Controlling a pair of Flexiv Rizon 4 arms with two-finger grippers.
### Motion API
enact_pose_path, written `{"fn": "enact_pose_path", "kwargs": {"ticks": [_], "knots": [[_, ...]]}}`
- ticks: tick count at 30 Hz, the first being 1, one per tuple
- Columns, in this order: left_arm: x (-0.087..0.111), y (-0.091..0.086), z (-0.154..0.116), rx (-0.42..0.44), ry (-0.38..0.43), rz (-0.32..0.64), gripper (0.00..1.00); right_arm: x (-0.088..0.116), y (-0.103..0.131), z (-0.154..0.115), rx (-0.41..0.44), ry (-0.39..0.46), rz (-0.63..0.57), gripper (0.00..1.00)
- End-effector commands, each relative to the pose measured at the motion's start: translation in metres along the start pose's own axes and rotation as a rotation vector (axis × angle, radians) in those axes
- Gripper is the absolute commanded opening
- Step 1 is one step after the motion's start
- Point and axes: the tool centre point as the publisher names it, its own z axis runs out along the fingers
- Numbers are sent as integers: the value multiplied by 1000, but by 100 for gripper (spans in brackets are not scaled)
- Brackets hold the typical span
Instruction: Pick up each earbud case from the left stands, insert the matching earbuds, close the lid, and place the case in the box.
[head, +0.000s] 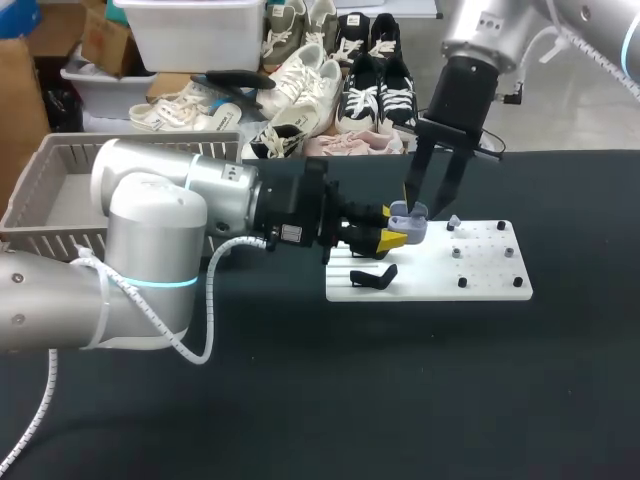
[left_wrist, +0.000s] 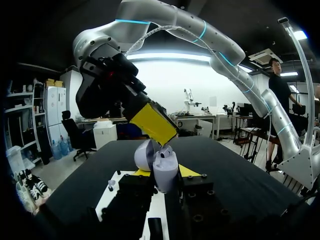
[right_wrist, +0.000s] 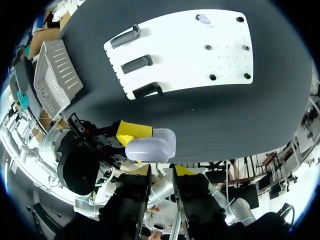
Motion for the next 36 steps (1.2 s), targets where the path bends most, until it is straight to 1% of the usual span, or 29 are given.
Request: {"fn": "enact_pose_path", "kwargs": {"ticks": [1, 6, 9, 12, 15, 17, 25, 27, 29, 33, 36], "knots": [[0, 1, 0, 1, -1, 0, 0, -1, 3, -6, 1, 6, -3, 25], [0, 1, 0, 1, -1, 0, 0, 8, 1, -10, -16, -25, -18, 26], [0, 1, 0, 1, -1, 0, 0, 15, 0, -14, -39, -78, -17, 29], [0, 1, 0, 1, -1, 0, 0, 20, -3, -17, -45, -177, 16, 35], [0, 1, 0, 1, -1, 0, 0, 18, -7, -19, -45, -298, 75, 36], [0, 1, 0, 1, -1, 0, 0, 17, -10, -18, -59, -338, 92, 37], [0, 1, 0, 1, -1, 0, 0, 9, -23, -29, -106, -557, 187, 37], [0, 1, 0, 1, -1, 0, 0, 7, -26, -33, -129, -597, 201, 38], [0, 1, 0, 1, -1, 0, 0, 5, -27, -37, -149, -658, 221, 38], [0, 1, 0, 1, -1, 0, 0, 1, -31, -43, -138, -792, 258, 38], [0, 1, 0, 1, -1, 0, 0, -2, -35, -46, -130, -857, 270, 38]]}}
